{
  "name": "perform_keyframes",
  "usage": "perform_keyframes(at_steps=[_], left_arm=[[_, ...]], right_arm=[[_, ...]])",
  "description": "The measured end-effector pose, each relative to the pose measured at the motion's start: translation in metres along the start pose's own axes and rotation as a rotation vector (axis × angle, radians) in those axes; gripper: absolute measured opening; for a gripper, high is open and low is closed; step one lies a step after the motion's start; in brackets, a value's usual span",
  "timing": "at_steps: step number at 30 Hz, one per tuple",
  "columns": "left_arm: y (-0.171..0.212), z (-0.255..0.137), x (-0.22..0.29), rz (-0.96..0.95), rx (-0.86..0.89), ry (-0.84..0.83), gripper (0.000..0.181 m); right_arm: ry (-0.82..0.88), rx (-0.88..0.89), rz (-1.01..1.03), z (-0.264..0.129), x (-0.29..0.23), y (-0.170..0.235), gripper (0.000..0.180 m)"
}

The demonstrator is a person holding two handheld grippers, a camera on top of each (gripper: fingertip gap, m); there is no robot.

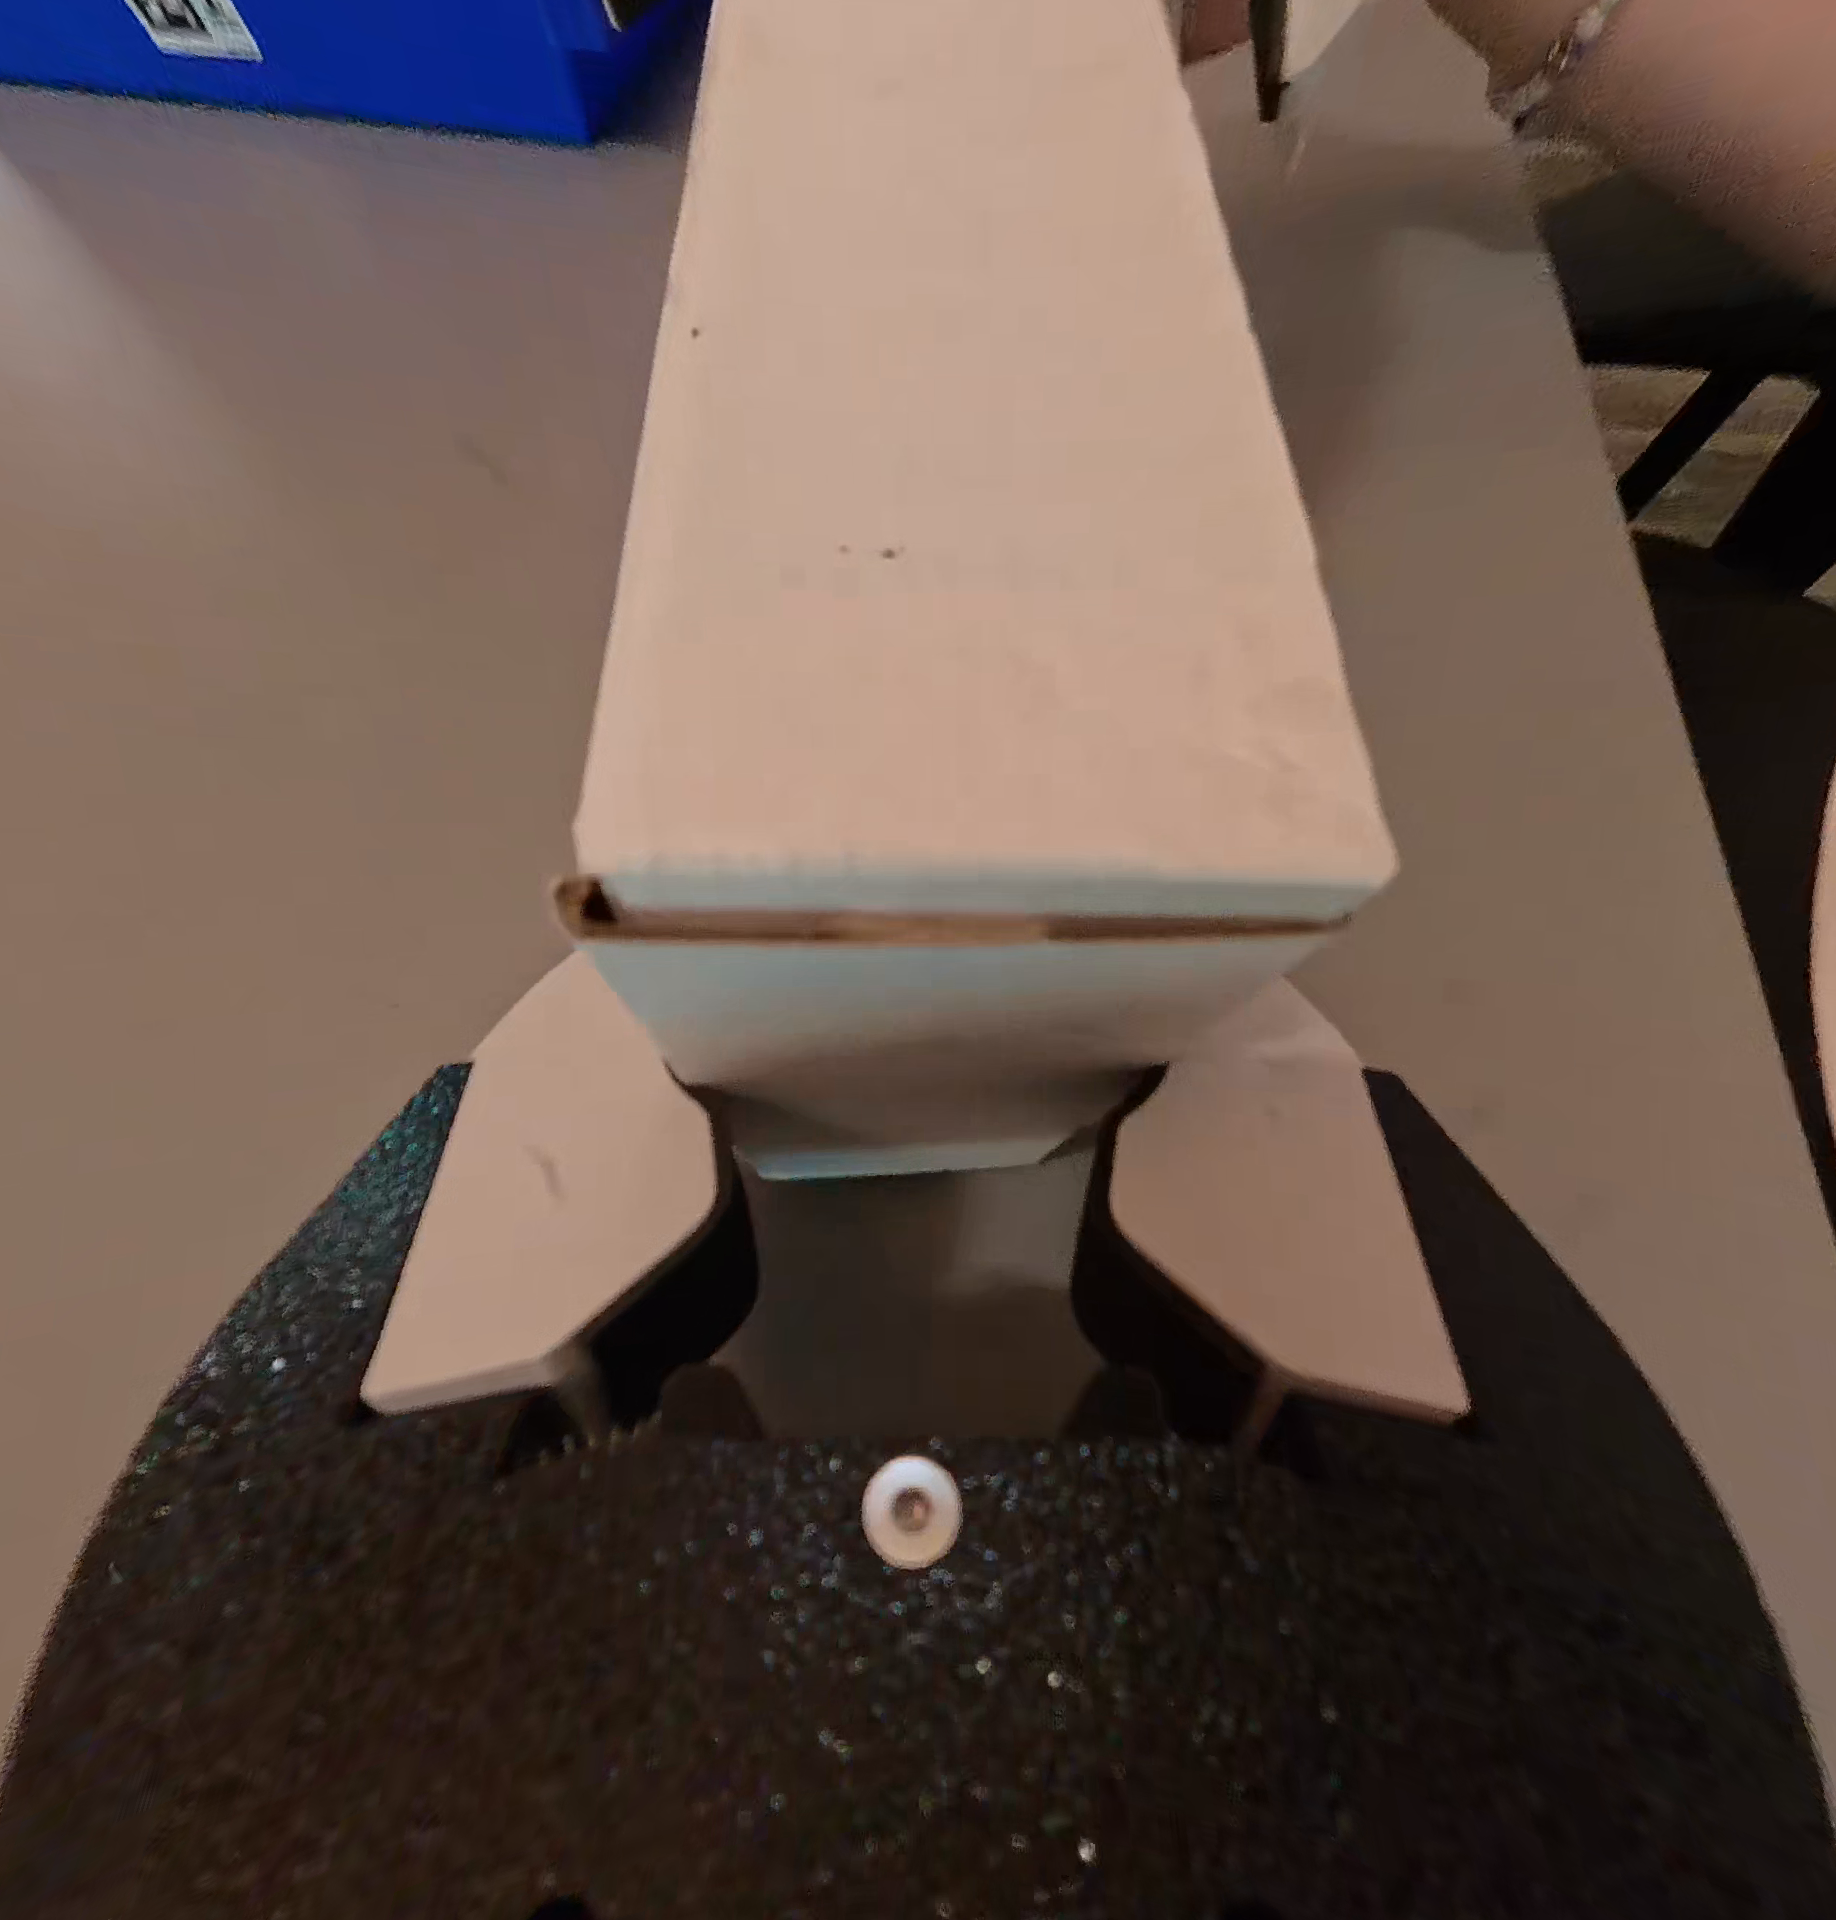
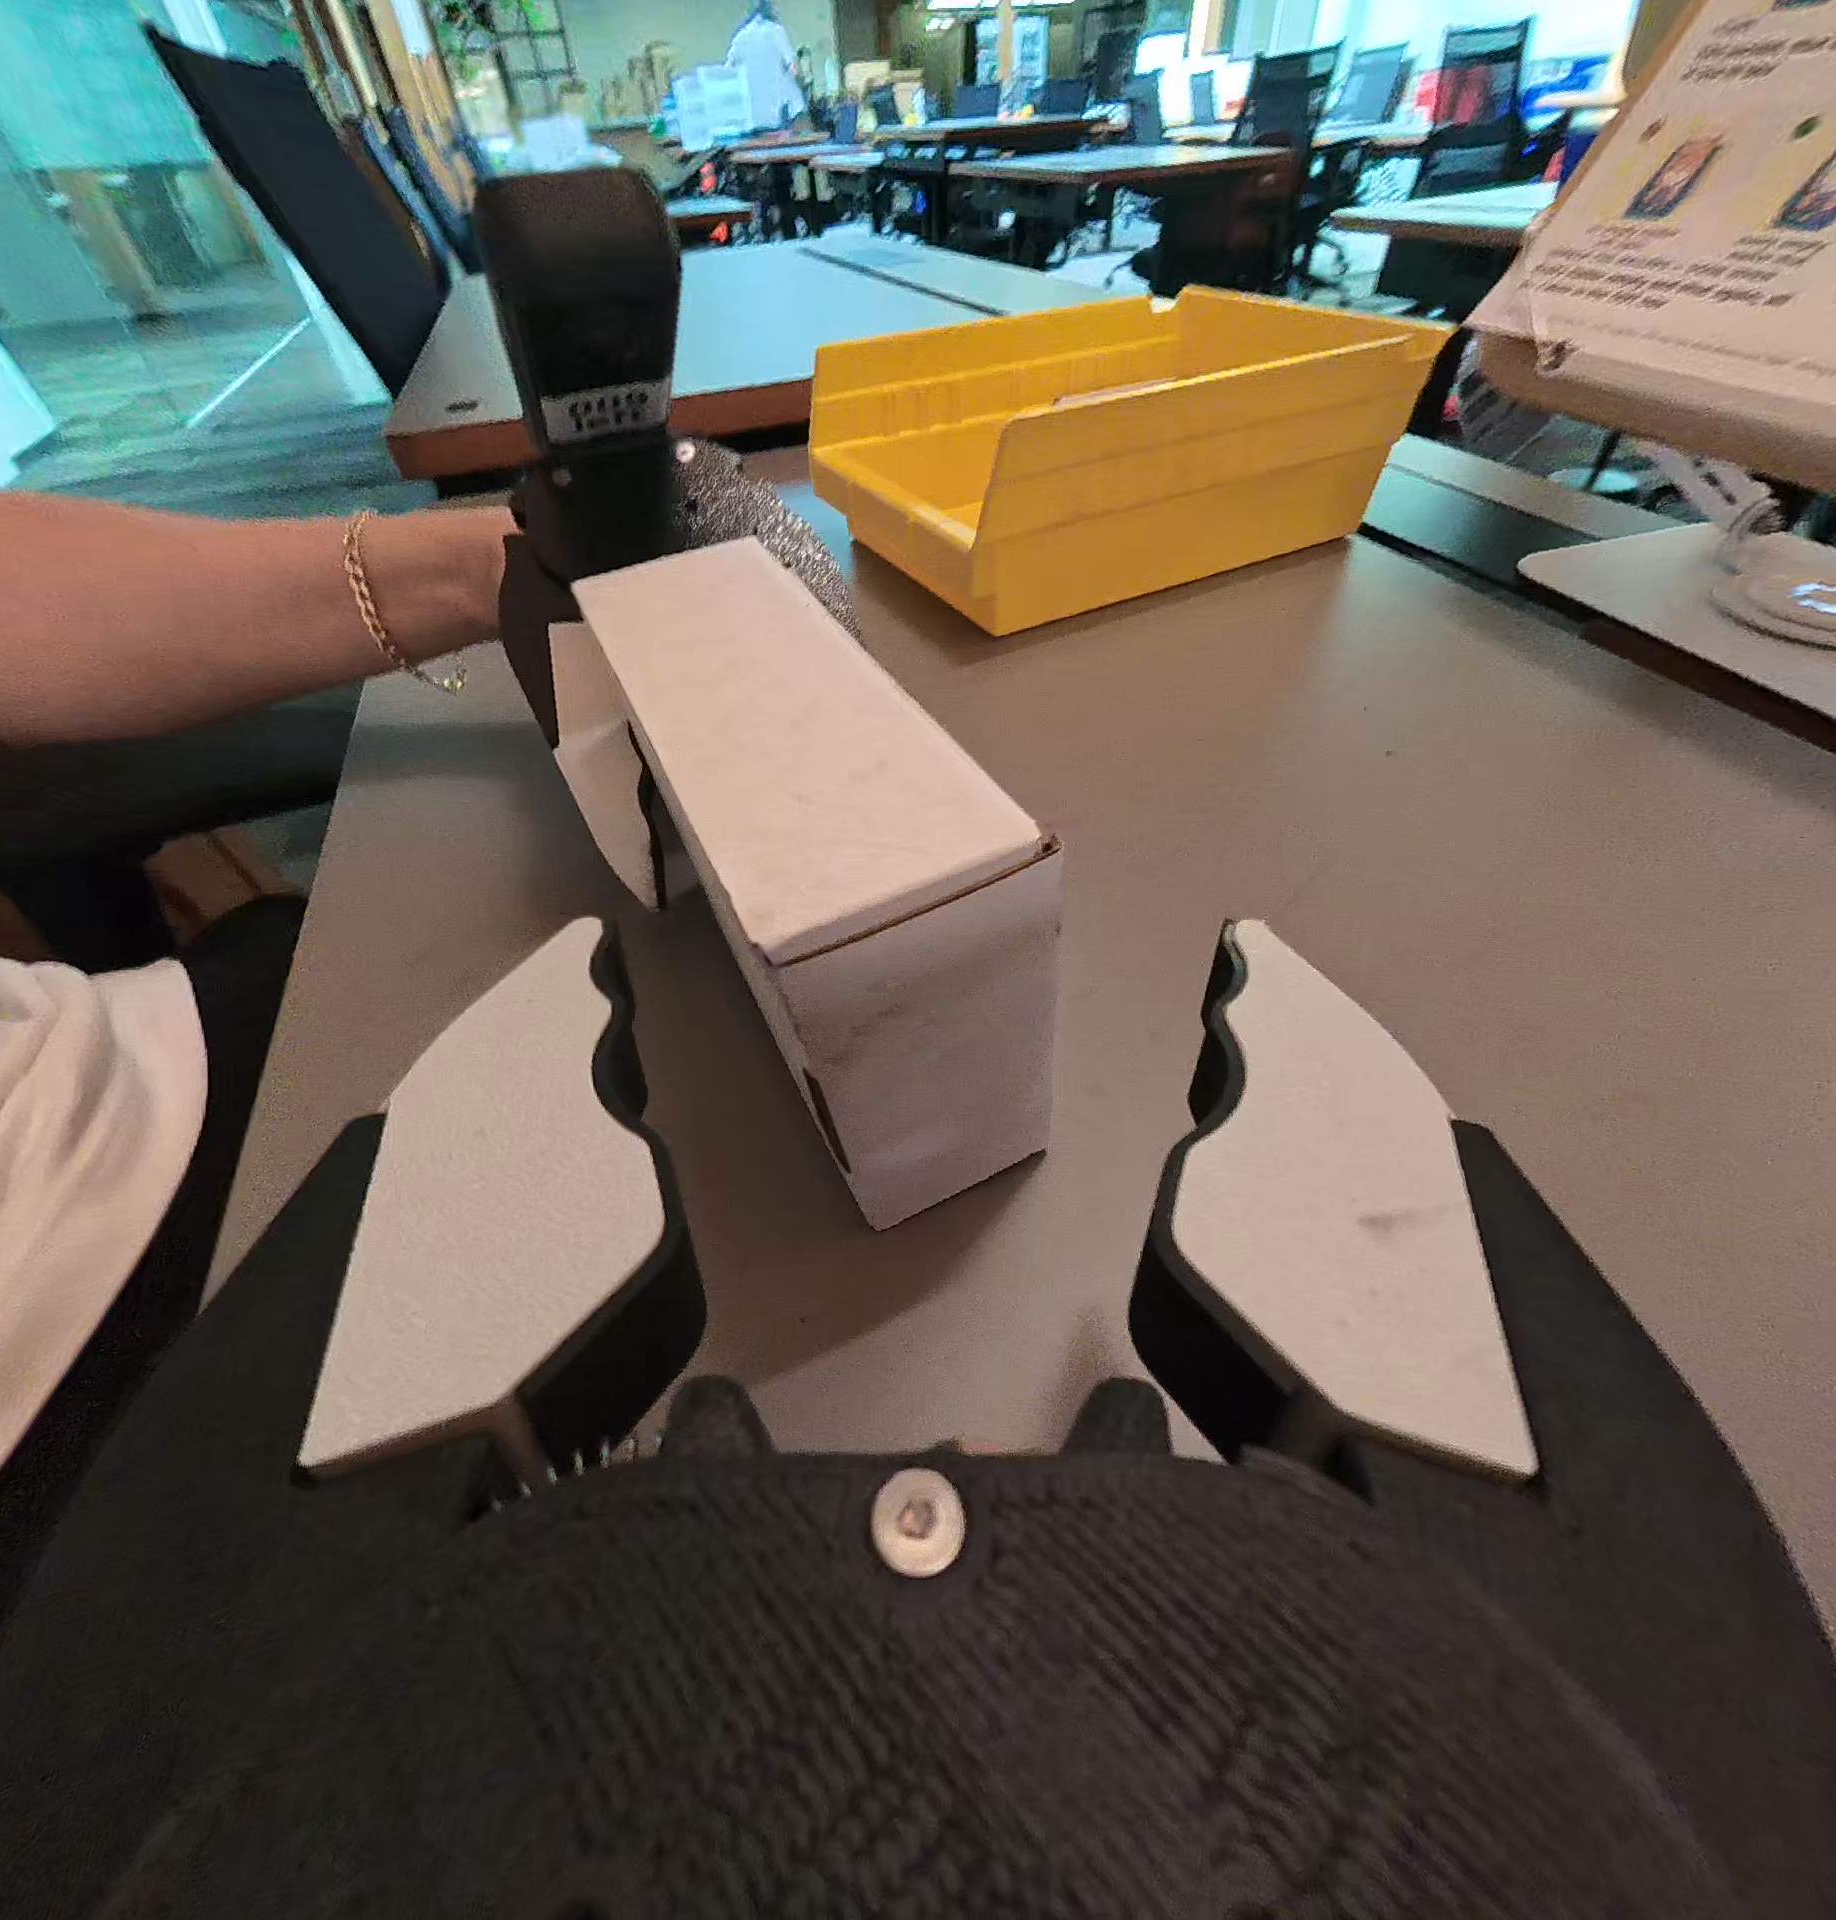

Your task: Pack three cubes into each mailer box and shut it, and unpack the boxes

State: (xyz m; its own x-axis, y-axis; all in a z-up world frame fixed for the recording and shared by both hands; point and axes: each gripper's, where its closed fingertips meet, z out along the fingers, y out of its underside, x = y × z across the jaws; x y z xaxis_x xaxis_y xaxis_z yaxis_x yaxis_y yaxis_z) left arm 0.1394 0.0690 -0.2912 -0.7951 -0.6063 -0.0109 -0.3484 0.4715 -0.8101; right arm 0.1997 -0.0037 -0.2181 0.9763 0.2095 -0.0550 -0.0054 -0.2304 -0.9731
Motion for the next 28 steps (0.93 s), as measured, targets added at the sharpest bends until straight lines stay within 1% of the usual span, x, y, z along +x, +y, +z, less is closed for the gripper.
perform_keyframes(at_steps=[1,3,5,6,7,10,12,15,16,19,20,21,22,23,25,28], left_arm=[[0.005,0.001,-0.001,-0.006,-0.031,-0.002,0.075],[0.005,0.002,-0.003,-0.041,-0.037,0.007,0.075],[0.006,0.001,-0.006,-0.065,-0.045,-0.004,0.076],[0.007,0.001,-0.009,-0.07,-0.048,-0.024,0.077],[0.008,0.0,-0.011,-0.067,-0.055,-0.051,0.078],[0.011,-0.012,-0.021,-0.055,-0.075,-0.185,0.09],[0.002,-0.028,-0.021,-0.046,-0.047,-0.253,0.092],[-0.022,-0.051,-0.009,0.019,0.008,-0.298,0.092],[-0.031,-0.056,-0.007,0.046,0.008,-0.334,0.091],[-0.058,-0.063,-0.003,0.131,-0.056,-0.432,0.084],[-0.066,-0.06,0.001,0.161,-0.078,-0.436,0.077],[-0.074,-0.054,0.005,0.188,-0.094,-0.427,0.068],[-0.082,-0.047,0.01,0.209,-0.1,-0.412,0.062],[-0.091,-0.039,0.014,0.224,-0.099,-0.402,0.054],[-0.104,-0.023,0.02,0.262,-0.102,-0.399,0.046],[-0.112,-0.006,0.019,0.355,-0.159,-0.454,0.033]], right_arm=[[-0.028,-0.013,-0.003,0.005,-0.001,0.003,0.105],[-0.079,-0.033,-0.013,0.014,-0.004,0.01,0.104],[-0.1,-0.052,-0.033,0.023,-0.004,0.016,0.1],[-0.109,-0.066,-0.031,0.026,-0.005,0.018,0.095],[-0.102,-0.074,-0.038,0.029,-0.003,0.018,0.099],[-0.062,-0.098,-0.08,0.033,0.001,0.021,0.094],[-0.043,-0.099,-0.099,0.033,0.002,0.021,0.092],[-0.012,-0.101,-0.118,0.034,0.006,0.021,0.102],[0.002,-0.098,-0.125,0.035,0.008,0.02,0.102],[-0.014,-0.072,-0.117,0.039,0.007,0.016,0.098],[-0.034,-0.078,-0.12,0.041,0.003,0.017,0.096],[-0.037,-0.092,-0.132,0.043,0.001,0.018,0.096],[-0.024,-0.101,-0.153,0.044,0.002,0.019,0.091],[-0.007,-0.107,-0.174,0.045,0.003,0.02,0.079],[-0.029,-0.121,-0.171,0.047,-0.004,0.021,0.077],[-0.03,-0.129,-0.17,0.051,-0.01,0.021,0.077]])
